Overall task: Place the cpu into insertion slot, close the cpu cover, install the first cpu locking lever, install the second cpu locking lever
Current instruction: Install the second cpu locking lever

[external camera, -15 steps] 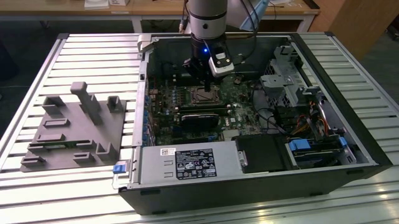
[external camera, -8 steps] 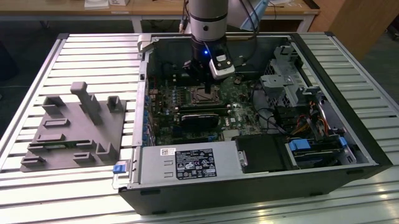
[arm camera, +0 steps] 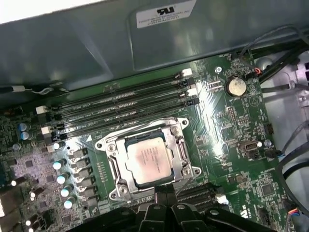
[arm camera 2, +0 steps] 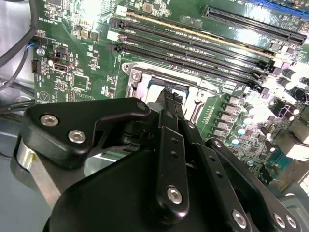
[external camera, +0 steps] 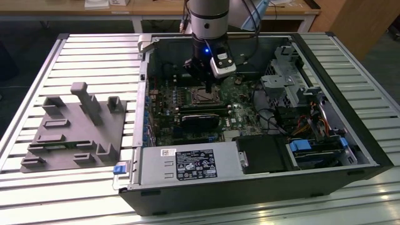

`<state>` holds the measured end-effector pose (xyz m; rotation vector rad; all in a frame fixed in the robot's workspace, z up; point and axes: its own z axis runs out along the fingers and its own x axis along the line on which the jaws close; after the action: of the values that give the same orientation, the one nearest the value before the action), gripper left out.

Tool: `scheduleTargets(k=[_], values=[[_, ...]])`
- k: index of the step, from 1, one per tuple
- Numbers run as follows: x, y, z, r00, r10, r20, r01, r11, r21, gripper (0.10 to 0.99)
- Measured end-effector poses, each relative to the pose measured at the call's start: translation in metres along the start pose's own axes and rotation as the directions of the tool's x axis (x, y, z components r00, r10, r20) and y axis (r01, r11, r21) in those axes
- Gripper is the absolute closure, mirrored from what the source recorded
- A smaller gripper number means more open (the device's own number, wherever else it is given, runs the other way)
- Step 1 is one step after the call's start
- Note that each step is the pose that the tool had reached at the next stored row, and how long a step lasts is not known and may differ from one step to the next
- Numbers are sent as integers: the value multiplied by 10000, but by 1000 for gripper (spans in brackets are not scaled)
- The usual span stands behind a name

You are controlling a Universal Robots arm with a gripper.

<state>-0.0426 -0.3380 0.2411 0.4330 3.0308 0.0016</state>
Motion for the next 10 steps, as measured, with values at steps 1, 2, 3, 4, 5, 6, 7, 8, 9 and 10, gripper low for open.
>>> scheduleTargets(k=[1,2,3,4,5,6,7,8,9,10], values=[[-2,-8,-2,10000,1,0,-1,10000,2,980],[-5,-18,-3,10000,1,0,-1,10000,2,980],[-9,-30,-3,10000,1,0,-1,10000,3,980],[-13,-46,-3,10000,1,0,-1,10000,3,980],[-18,-63,-3,10000,2,0,-2,10000,2,980],[-24,-83,-2,10000,2,0,-2,10000,0,980],[-30,-103,-2,10000,2,-1,-2,10000,-2,980],[-36,-124,-2,10000,2,-2,-2,10000,-4,980],[-43,-147,-2,10000,3,-4,-3,10000,-12,980],[-49,-169,-1,10000,4,-7,-4,10000,-23,980]])
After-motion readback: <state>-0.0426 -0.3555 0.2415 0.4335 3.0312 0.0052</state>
